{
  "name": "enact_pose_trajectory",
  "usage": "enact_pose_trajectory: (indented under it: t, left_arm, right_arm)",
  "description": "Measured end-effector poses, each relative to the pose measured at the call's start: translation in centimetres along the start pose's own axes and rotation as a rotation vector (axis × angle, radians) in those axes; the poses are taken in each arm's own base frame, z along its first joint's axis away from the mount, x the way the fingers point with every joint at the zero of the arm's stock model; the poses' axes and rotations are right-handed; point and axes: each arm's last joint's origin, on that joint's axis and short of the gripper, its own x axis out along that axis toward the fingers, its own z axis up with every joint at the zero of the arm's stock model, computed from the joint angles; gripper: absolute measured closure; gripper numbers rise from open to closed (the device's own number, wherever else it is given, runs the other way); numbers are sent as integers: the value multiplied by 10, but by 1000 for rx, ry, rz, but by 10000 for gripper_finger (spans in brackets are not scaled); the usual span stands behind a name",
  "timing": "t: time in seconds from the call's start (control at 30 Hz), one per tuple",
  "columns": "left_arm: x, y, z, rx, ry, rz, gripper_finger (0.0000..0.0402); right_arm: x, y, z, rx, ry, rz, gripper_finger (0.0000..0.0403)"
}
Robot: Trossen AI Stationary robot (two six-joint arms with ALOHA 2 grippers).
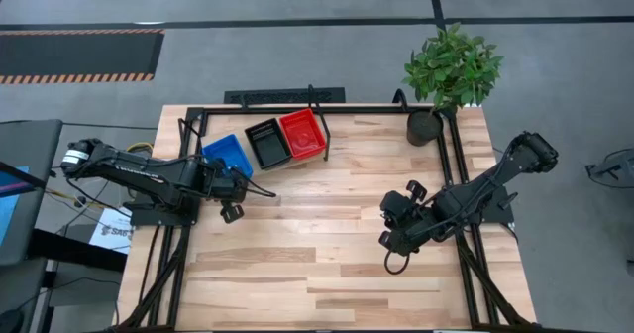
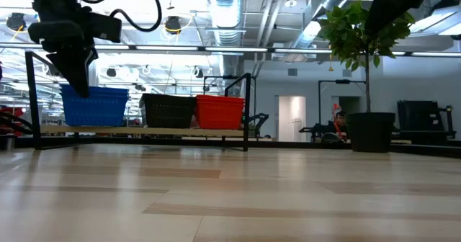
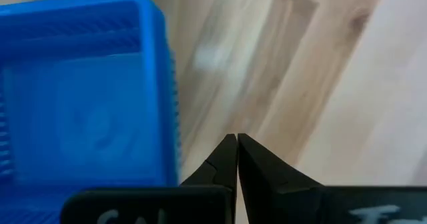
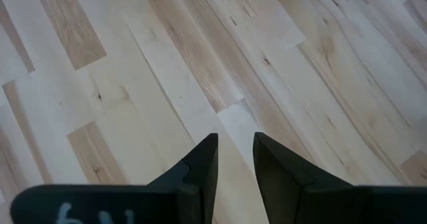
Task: Stack baskets on shelf by color
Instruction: Stack the blue bin on the blue bin on the shelf, then return to Home Position
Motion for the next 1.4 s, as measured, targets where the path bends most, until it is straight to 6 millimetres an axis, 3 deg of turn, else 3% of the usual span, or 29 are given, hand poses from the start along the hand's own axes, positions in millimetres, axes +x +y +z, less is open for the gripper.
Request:
enact_pose_trajectory:
  t: [0.57,1.1,1.27,1.4]
  left_arm:
    - [-1,10,-8,57,24,207,401]
    - [-2,11,-7,62,7,230,401]
    - [-21,6,6,-40,-12,89,401]
    - [-49,-1,22,-84,-116,7,401]
  right_arm:
    - [0,1,1,4,-6,8,285]
    - [0,2,1,13,-13,20,285]
    - [0,7,6,-28,-53,60,285]
    - [0,14,20,-139,-216,83,285]
